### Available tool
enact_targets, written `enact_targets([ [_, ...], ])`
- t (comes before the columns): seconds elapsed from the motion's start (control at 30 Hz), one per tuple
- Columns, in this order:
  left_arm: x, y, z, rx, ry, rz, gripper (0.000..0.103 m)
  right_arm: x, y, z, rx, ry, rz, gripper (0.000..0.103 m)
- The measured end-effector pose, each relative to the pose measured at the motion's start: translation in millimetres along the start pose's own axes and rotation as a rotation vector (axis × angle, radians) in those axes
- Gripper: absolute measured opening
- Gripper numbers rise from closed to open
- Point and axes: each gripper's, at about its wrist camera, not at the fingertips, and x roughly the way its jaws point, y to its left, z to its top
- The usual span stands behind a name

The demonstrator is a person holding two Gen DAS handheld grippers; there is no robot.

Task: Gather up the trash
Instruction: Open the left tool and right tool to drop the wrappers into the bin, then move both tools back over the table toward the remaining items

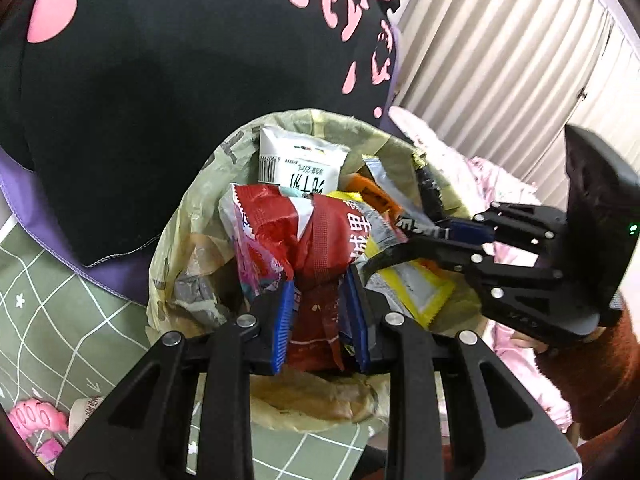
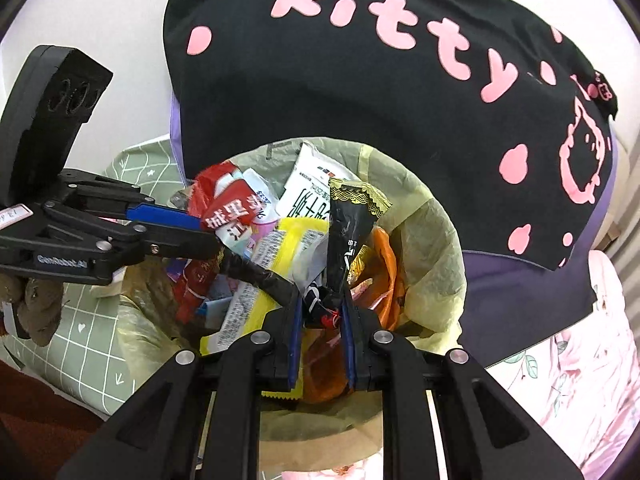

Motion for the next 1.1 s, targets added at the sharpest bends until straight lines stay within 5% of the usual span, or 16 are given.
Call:
enact_targets([
  [0.2,-20,-1,-6,-0.003,-0.032,-0.017,0.027,-8,-5,-4,0.055,-0.029,-0.035,0.017],
  [0.4,-29,-11,-5,0.027,-0.058,-0.003,0.044,-15,0,-8,0.077,-0.051,-0.062,0.035],
  [0.77,-64,-12,-6,0.068,-0.123,0.047,0.047,-39,12,-4,0.091,-0.118,-0.103,0.041],
  [1.0,-113,33,-32,0.012,-0.227,0.099,0.048,-57,34,7,0.11,-0.186,-0.097,0.042],
  [1.1,-128,74,-52,-0.046,-0.211,0.148,0.048,-61,49,13,0.109,-0.205,-0.074,0.042],
])
